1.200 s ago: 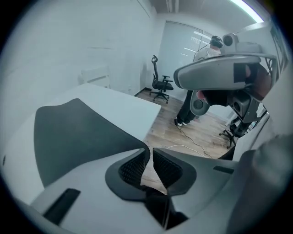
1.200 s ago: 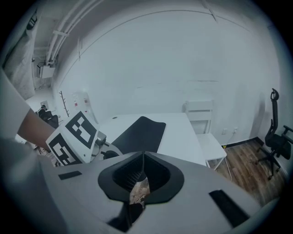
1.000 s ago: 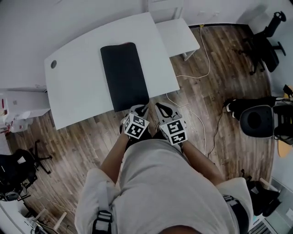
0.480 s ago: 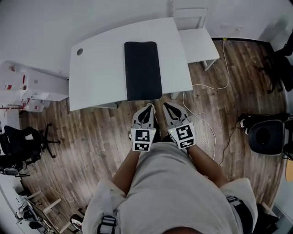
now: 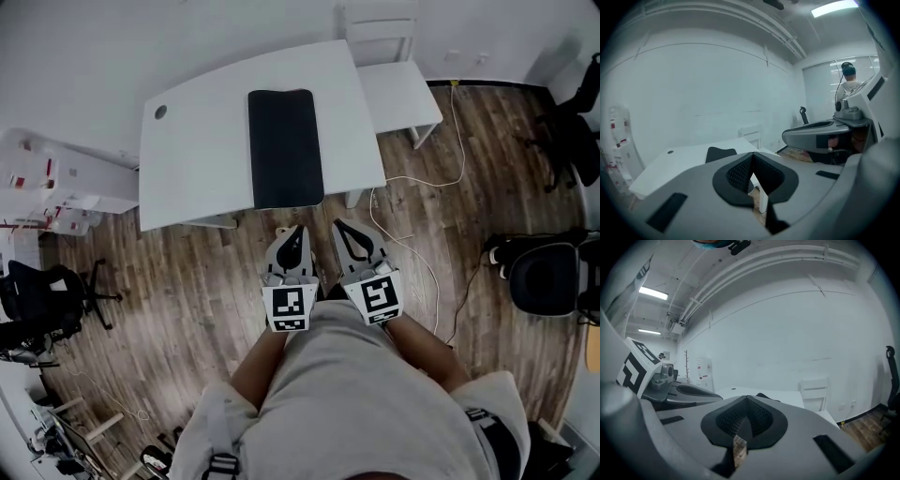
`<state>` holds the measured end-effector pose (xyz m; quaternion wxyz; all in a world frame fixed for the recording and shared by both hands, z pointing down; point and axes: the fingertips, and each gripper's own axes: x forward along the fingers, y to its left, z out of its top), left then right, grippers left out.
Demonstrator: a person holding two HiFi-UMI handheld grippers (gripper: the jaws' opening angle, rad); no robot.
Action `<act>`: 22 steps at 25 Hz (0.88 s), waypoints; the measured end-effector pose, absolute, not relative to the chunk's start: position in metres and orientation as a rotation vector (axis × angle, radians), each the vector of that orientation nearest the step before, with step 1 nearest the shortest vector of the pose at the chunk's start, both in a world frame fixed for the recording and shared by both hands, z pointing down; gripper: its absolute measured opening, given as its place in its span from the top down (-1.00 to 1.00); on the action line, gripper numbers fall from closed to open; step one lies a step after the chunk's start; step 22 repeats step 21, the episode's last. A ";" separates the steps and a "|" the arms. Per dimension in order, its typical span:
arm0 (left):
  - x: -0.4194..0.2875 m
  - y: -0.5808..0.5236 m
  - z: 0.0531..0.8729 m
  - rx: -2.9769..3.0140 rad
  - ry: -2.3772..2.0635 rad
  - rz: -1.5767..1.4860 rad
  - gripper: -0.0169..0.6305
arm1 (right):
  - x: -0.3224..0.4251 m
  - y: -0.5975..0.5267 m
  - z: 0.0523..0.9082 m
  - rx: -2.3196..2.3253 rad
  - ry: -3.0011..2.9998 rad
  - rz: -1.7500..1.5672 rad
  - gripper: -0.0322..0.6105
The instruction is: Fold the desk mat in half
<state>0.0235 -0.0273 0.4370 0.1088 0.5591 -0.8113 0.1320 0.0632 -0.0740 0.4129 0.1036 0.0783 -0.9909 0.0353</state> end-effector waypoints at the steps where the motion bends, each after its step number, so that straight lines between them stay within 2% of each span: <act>1: 0.026 -0.026 0.437 1.644 -2.382 0.396 0.91 | 0.065 -0.074 0.412 0.230 -2.924 0.102 0.78; 22: 0.012 -0.002 0.454 1.549 -2.353 0.364 0.91 | 0.052 -0.035 0.424 0.134 -2.898 0.140 0.78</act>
